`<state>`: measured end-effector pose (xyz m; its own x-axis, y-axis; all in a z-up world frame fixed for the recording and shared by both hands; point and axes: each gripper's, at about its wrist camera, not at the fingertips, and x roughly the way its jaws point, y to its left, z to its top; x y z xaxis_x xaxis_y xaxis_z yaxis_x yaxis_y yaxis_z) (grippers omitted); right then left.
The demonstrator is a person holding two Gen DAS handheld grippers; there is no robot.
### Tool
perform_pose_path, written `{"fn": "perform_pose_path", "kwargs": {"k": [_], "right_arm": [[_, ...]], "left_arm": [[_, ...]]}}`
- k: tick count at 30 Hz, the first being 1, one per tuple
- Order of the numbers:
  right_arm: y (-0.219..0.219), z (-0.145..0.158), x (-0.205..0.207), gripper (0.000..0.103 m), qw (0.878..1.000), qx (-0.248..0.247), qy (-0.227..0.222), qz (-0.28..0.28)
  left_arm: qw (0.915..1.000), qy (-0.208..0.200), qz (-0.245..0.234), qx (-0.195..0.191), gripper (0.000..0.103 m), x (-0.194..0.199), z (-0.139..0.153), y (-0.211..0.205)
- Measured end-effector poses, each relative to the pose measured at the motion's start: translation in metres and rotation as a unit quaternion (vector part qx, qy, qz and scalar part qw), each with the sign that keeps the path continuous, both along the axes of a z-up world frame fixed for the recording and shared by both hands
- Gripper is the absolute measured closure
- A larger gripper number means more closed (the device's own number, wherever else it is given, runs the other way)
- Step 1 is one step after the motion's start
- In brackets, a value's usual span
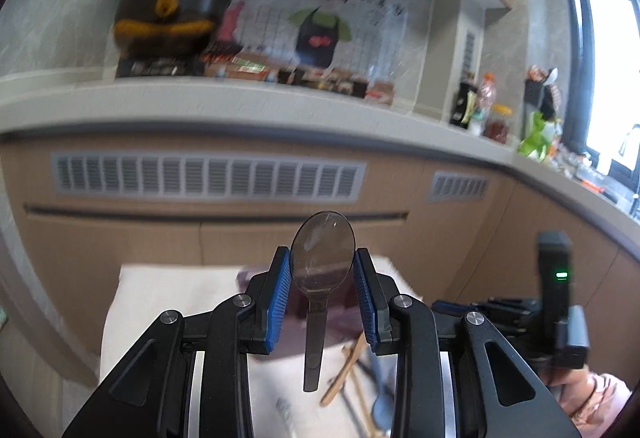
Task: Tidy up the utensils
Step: 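Carry both held spoons up over the maroon caddy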
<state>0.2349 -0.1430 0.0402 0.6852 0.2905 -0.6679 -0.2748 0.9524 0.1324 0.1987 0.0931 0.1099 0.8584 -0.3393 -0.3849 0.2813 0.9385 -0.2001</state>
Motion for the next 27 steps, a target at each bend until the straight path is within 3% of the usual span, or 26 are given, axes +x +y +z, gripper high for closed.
{"fn": "perform_pose_path", "kwargs": {"k": [1, 3, 12, 14, 16, 17, 18, 19, 27], "right_arm": [[-0.003, -0.017, 0.006, 0.059, 1.000, 0.014, 0.022, -0.017], [-0.004, -0.048, 0.017, 0.036, 0.997, 0.029, 0.045, -0.055], [0.034, -0.116, 0.082, 0.034, 0.990, -0.057, 0.089, -0.092], [0.038, -0.127, 0.087, 0.037, 0.988, -0.066, 0.107, -0.085], [0.037, -0.124, 0.078, 0.065, 0.990, -0.071, 0.091, -0.077], [0.033, -0.122, 0.075, 0.073, 0.992, -0.055, 0.099, -0.061], [0.028, -0.119, 0.071, 0.088, 0.992, -0.040, 0.105, -0.051], [0.024, -0.114, 0.066, 0.094, 0.993, -0.032, 0.104, -0.046], [0.003, -0.052, -0.002, 0.096, 0.998, 0.002, 0.042, 0.040]], "left_arm": [[1.0000, 0.006, 0.003, 0.000, 0.070, -0.001, -0.007, 0.001], [0.9998, 0.021, 0.006, -0.002, 0.070, -0.003, -0.024, 0.006], [0.9978, 0.059, 0.020, -0.026, 0.070, -0.004, -0.057, 0.024], [0.9972, 0.066, 0.019, -0.031, 0.070, -0.003, -0.060, 0.026], [0.9969, 0.069, 0.018, -0.033, 0.070, -0.003, -0.062, 0.027], [0.9967, 0.071, 0.017, -0.034, 0.070, -0.004, -0.062, 0.026], [0.9965, 0.074, 0.014, -0.036, 0.070, -0.004, -0.063, 0.025], [0.9963, 0.076, 0.012, -0.039, 0.070, -0.004, -0.063, 0.025], [0.9950, 0.090, -0.001, -0.041, 0.070, -0.009, -0.066, 0.010]]}}
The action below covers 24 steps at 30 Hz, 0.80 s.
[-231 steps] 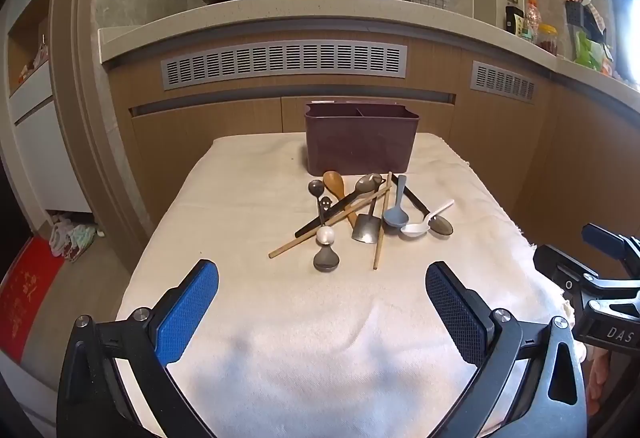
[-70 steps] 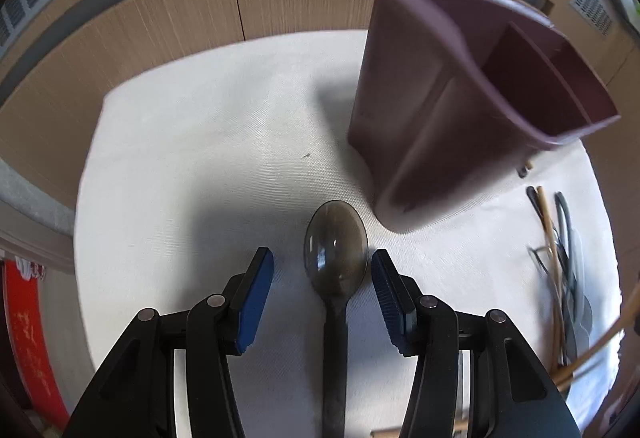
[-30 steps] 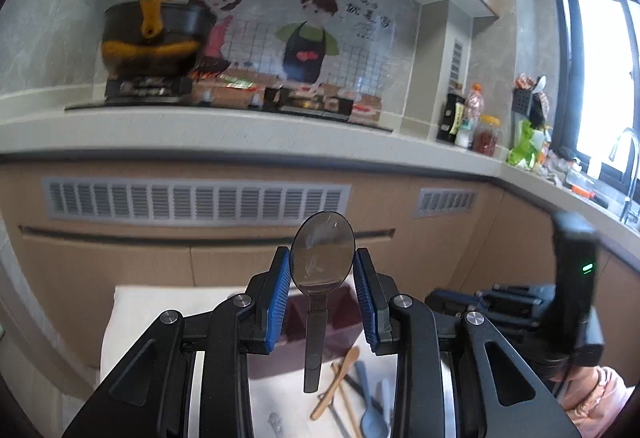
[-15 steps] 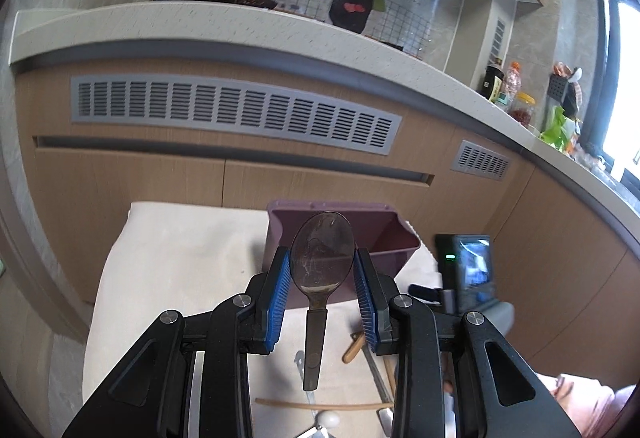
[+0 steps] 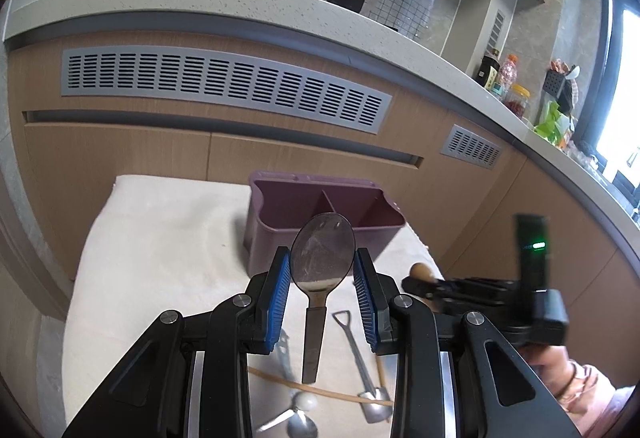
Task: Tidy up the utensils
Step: 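Carry both held spoons up over the maroon caddy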
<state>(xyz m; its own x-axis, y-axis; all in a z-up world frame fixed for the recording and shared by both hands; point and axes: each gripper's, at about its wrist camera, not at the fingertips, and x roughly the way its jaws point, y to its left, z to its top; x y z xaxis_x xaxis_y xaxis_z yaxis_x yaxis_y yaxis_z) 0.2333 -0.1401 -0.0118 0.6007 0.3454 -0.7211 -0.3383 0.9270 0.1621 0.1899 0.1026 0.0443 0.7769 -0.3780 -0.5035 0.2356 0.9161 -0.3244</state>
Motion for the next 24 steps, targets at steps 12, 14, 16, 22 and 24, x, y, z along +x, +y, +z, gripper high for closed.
{"fn": "perform_pose_path", "kwargs": {"k": [12, 14, 16, 22, 24], "right_arm": [[0.005, 0.112, -0.025, 0.096, 0.986, 0.029, -0.162, 0.026], [0.004, 0.153, -0.017, 0.096, 0.972, 0.053, -0.226, 0.030], [0.005, 0.182, -0.004, 0.095, 0.960, 0.069, -0.270, 0.034], [0.018, 0.190, 0.050, 0.095, 0.947, 0.090, -0.308, 0.029], [0.021, 0.175, 0.069, 0.095, 0.950, 0.095, -0.297, 0.024]], "left_arm": [[0.9981, -0.052, -0.032, 0.009, 0.070, 0.000, 0.064, -0.027], [0.9960, -0.083, -0.035, 0.006, 0.070, 0.012, 0.096, -0.028], [0.9931, -0.114, -0.027, 0.009, 0.070, 0.025, 0.122, -0.029], [0.9891, -0.145, -0.005, 0.023, 0.070, 0.071, 0.138, -0.025], [0.9913, -0.131, -0.003, 0.016, 0.070, 0.087, 0.126, -0.020]]}}
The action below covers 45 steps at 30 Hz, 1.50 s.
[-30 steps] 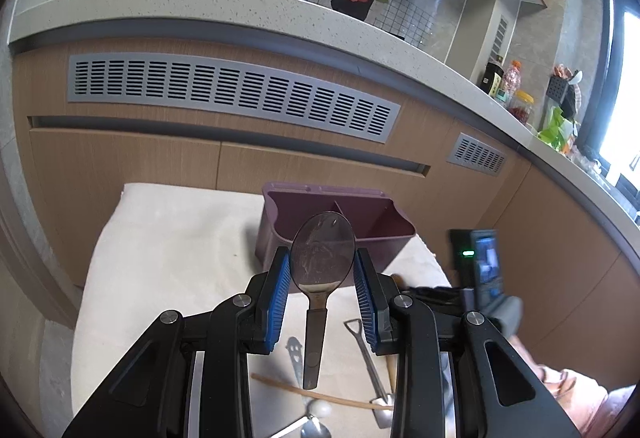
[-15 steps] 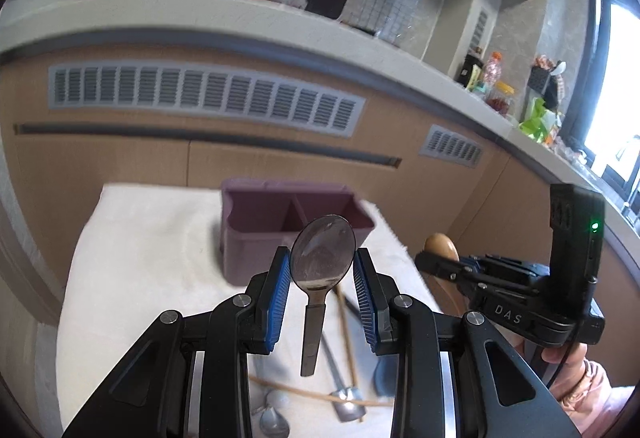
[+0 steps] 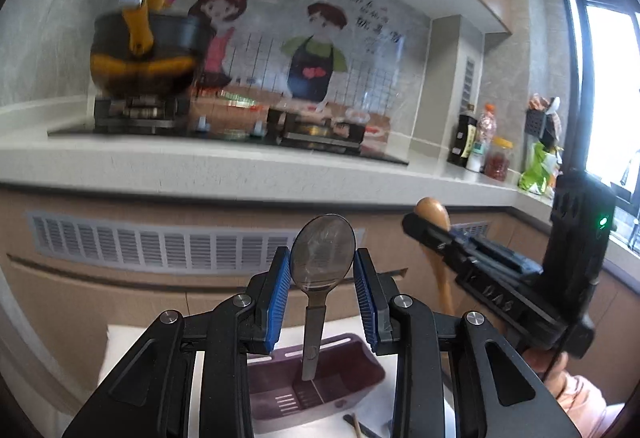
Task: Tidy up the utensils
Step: 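Carry both held spoons up over the maroon caddy, then open both tools to drop the spoons into the caddy, then grasp the white-ball-handled spoon with the left tool while the right tool reaches for a chopstick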
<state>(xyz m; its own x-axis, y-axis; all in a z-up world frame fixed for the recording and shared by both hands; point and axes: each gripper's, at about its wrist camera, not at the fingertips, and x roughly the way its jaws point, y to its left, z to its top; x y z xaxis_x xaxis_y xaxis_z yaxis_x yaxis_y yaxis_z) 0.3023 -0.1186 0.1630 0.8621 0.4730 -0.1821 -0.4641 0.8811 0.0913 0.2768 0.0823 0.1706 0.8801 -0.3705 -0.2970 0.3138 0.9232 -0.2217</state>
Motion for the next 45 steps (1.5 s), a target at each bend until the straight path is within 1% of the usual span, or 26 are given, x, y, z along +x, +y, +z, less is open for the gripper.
{"fn": "perform_pose_path", "kwargs": {"k": [5, 8, 12, 15, 17, 18, 19, 20, 21, 22, 23, 25, 26, 28, 31, 32, 36, 40, 42, 44, 45], "right_arm": [[0.006, -0.051, 0.046, 0.095, 0.999, 0.006, 0.053, -0.006], [0.006, -0.077, 0.066, 0.095, 0.997, 0.008, 0.079, -0.011], [0.005, -0.106, 0.078, 0.095, 0.995, 0.000, 0.103, -0.015], [0.006, -0.119, 0.077, 0.095, 0.993, -0.013, 0.120, -0.012], [0.005, -0.126, 0.073, 0.090, 0.991, -0.020, 0.134, -0.007], [0.004, -0.128, 0.071, 0.081, 0.989, -0.021, 0.143, -0.003], [0.002, -0.129, 0.068, 0.066, 0.988, -0.020, 0.150, 0.000], [-0.001, -0.129, 0.062, 0.057, 0.988, -0.018, 0.155, 0.002], [-0.003, -0.128, 0.057, 0.043, 0.988, -0.018, 0.154, 0.000], [-0.005, -0.125, 0.050, 0.035, 0.989, -0.020, 0.150, -0.003], [-0.007, -0.122, 0.040, 0.033, 0.990, -0.026, 0.142, -0.010], [-0.010, -0.115, 0.026, 0.023, 0.990, -0.038, 0.134, -0.022], [-0.011, -0.113, 0.018, 0.020, 0.990, -0.044, 0.132, -0.025], [-0.012, -0.108, 0.002, 0.008, 0.990, -0.057, 0.127, -0.033], [-0.011, -0.106, -0.022, 0.000, 0.988, -0.091, 0.118, -0.046], [-0.008, -0.107, -0.029, 0.000, 0.986, -0.107, 0.116, -0.049], [0.006, -0.122, -0.054, 0.000, 0.975, -0.177, 0.124, -0.044], [0.023, -0.146, -0.079, 0.000, 0.962, -0.236, 0.139, -0.014], [0.036, -0.158, -0.092, 0.000, 0.954, -0.257, 0.151, 0.014], [0.043, -0.169, -0.102, 0.000, 0.949, -0.266, 0.165, 0.040], [0.045, -0.175, -0.107, 0.000, 0.946, -0.267, 0.175, 0.051]], "left_arm": [[0.9991, 0.040, 0.006, 0.010, 0.070, 0.036, -0.045, 0.002], [0.9978, 0.065, 0.005, 0.009, 0.070, 0.053, -0.070, 0.002], [0.9954, 0.096, 0.005, 0.002, 0.070, 0.067, -0.098, 0.002], [0.9936, 0.112, 0.007, 0.001, 0.070, 0.069, -0.113, 0.002], [0.9925, 0.122, 0.004, 0.000, 0.067, 0.067, -0.121, 0.001], [0.9918, 0.128, 0.003, -0.002, 0.065, 0.067, -0.123, 0.001], [0.9910, 0.134, 0.003, -0.003, 0.056, 0.065, -0.125, 0.001], [0.9907, 0.136, 0.003, -0.002, 0.050, 0.063, -0.126, 0.001], [0.9909, 0.135, 0.006, 0.001, 0.050, 0.058, -0.126, 0.001], [0.9910, 0.134, 0.009, 0.003, 0.050, 0.056, -0.125, 0.002], [0.9911, 0.132, 0.012, 0.005, 0.050, 0.051, -0.122, 0.003], [0.9916, 0.128, 0.017, 0.002, 0.049, 0.043, -0.117, 0.008], [0.9914, 0.129, 0.020, 0.003, 0.049, 0.036, -0.115, 0.011], [0.9911, 0.130, 0.027, 0.013, 0.047, 0.024, -0.113, 0.015], [0.9890, 0.140, 0.030, 0.035, 0.040, 0.005, -0.116, 0.018], [0.9877, 0.148, 0.029, 0.042, 0.038, -0.001, -0.120, 0.020], [0.9795, 0.188, 0.026, 0.068, 0.038, -0.025, -0.142, 0.026], [0.9681, 0.233, 0.017, 0.090, 0.038, -0.053, -0.172, 0.034], [0.9634, 0.249, 0.012, 0.099, 0.038, -0.066, -0.184, 0.038], [0.9582, 0.263, -0.008, 0.112, 0.038, -0.080, -0.195, 0.038], [0.9557, 0.266, -0.027, 0.122, 0.038, -0.087, -0.199, 0.036]]}}
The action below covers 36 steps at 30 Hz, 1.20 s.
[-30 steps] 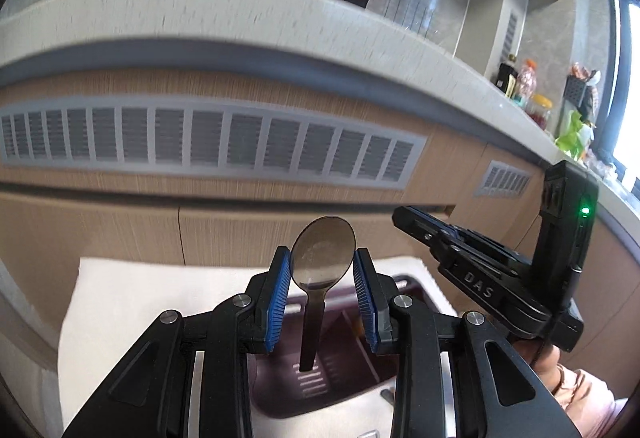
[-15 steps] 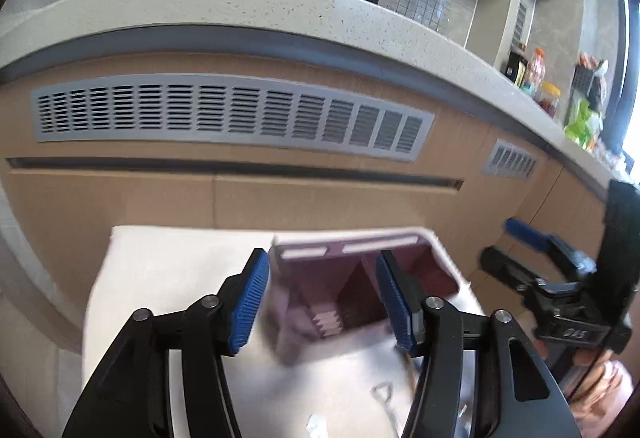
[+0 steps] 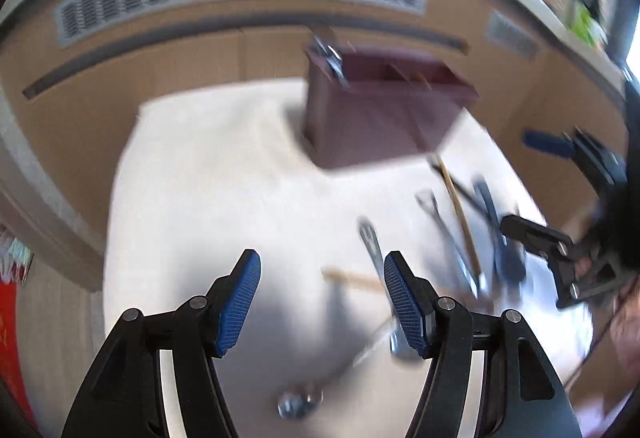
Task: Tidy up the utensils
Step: 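Grasp the white-ball-handled spoon with the left tool while the right tool reaches for a chopstick, then grasp a wooden chopstick with the right tool while the left tool lifts its spoon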
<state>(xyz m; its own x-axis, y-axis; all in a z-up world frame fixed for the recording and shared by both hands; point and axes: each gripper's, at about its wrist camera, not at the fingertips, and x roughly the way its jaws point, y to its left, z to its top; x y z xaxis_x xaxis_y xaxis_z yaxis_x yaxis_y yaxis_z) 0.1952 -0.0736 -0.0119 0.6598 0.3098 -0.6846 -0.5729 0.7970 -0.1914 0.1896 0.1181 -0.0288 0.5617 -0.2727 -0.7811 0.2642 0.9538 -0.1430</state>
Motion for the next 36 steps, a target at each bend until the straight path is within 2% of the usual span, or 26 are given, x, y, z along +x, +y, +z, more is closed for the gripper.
{"fn": "perform_pose_path", "kwargs": {"k": [4, 7, 8, 10, 13, 17, 20, 24, 26, 29, 31, 32, 33, 36], "right_arm": [[-0.006, -0.014, -0.013, 0.001, 1.000, 0.000, 0.015, -0.010], [-0.021, -0.017, -0.017, 0.001, 0.999, 0.010, 0.032, -0.029], [-0.029, -0.017, -0.019, 0.001, 0.998, 0.015, 0.038, -0.038], [-0.039, -0.016, -0.022, 0.001, 0.998, 0.020, 0.044, -0.051], [-0.053, -0.014, -0.028, 0.001, 0.996, 0.026, 0.046, -0.069], [-0.060, -0.015, -0.034, 0.001, 0.996, 0.027, 0.046, -0.071], [-0.057, -0.015, -0.032, 0.001, 0.996, 0.039, 0.052, -0.061], [-0.041, -0.016, -0.024, 0.001, 0.995, 0.053, 0.074, -0.032], [-0.027, -0.018, -0.019, 0.001, 0.995, 0.057, 0.079, -0.011], [-0.005, -0.027, -0.007, 0.015, 0.993, 0.057, 0.104, 0.022], [0.015, -0.038, 0.003, 0.040, 0.988, 0.044, 0.139, 0.043], [0.022, -0.043, 0.006, 0.047, 0.986, 0.039, 0.154, 0.053], [0.032, -0.049, 0.007, 0.059, 0.982, 0.030, 0.173, 0.066], [0.054, -0.056, -0.001, 0.066, 0.975, 0.009, 0.197, 0.104]], "left_arm": [[0.9956, 0.018, -0.088, 0.028, 0.040, -0.019, -0.013, -0.024], [0.9860, 0.036, -0.156, 0.047, 0.057, -0.024, -0.022, -0.050], [0.9828, 0.042, -0.172, 0.051, 0.060, -0.024, -0.025, -0.057], [0.9783, 0.049, -0.189, 0.068, 0.064, -0.018, -0.030, -0.070], [0.9753, 0.065, -0.191, 0.091, 0.072, -0.006, -0.040, -0.082], [0.9766, 0.088, -0.176, 0.088, 0.078, 0.009, -0.047, -0.082], [0.9809, 0.084, -0.155, 0.083, 0.081, 0.012, -0.047, -0.079], [0.9934, 0.063, -0.091, 0.029, 0.081, 0.009, -0.030, -0.052], [0.9981, 0.039, -0.046, -0.009, 0.081, 0.004, -0.017, -0.030], [0.9981, 0.011, 0.016, -0.058, 0.081, -0.001, -0.003, -0.002], [0.9965, -0.010, 0.048, -0.068, 0.081, -0.005, 0.004, 0.011], [0.9951, -0.021, 0.063, -0.073, 0.081, -0.008, 0.008, 0.016], [0.9939, -0.028, 0.073, -0.078, 0.081, -0.010, 0.011, 0.021], [0.9890, -0.047, 0.096, -0.102, 0.081, -0.015, 0.020, 0.035]]}}
